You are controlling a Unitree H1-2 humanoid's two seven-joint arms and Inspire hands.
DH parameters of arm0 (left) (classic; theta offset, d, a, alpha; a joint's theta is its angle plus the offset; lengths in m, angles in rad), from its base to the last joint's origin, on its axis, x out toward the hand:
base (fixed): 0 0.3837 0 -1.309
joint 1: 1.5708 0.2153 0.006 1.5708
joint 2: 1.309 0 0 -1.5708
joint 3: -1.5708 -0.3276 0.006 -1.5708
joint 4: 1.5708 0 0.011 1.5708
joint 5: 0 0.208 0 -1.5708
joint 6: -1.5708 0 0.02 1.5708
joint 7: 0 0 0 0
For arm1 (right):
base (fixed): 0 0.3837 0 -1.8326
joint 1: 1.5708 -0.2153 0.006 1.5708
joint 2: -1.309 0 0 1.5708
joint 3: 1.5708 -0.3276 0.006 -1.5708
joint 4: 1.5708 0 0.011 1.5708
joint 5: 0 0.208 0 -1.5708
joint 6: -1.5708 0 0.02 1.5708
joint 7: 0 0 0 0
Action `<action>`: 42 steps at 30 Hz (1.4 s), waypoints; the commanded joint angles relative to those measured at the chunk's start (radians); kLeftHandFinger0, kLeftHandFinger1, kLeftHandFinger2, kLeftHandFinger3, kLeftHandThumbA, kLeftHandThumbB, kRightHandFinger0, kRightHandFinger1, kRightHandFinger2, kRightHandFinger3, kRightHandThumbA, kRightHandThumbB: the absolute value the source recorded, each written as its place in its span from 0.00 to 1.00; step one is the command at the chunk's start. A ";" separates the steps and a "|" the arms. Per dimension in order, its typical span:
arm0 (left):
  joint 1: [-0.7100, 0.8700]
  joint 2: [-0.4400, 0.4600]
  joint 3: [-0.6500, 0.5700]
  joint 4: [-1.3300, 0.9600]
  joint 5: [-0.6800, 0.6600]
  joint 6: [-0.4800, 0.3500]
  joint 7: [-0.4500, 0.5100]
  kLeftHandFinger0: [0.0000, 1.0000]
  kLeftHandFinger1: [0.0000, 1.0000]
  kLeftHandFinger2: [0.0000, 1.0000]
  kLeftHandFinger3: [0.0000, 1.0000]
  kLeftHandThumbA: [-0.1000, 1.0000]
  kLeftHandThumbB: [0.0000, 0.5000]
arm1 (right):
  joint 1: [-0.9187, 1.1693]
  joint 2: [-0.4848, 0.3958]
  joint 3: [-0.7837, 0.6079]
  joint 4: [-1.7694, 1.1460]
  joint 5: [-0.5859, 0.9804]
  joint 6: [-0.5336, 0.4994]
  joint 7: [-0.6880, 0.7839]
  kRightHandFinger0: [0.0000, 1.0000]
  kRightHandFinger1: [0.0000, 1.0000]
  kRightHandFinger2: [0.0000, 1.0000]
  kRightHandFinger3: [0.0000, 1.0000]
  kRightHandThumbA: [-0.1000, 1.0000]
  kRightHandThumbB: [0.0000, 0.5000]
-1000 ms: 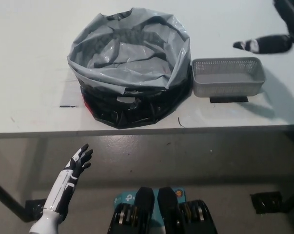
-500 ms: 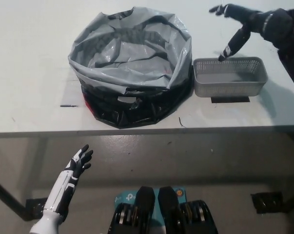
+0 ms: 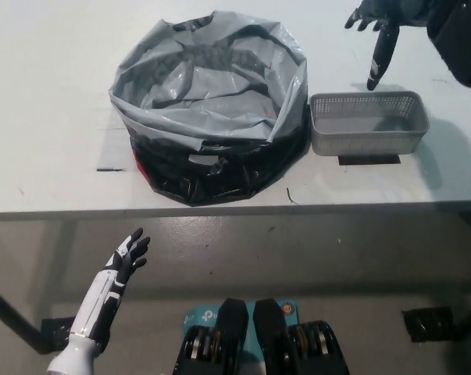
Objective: Use the right hand to pick up a small rectangular container and put it into a plastic bag and lift the bag
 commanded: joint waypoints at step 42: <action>-0.014 0.003 0.001 -0.043 -0.032 -0.039 -0.028 1.00 1.00 1.00 1.00 1.00 0.56 | 0.020 0.064 0.057 0.085 -0.165 -0.038 -0.137 1.00 1.00 1.00 1.00 1.00 1.00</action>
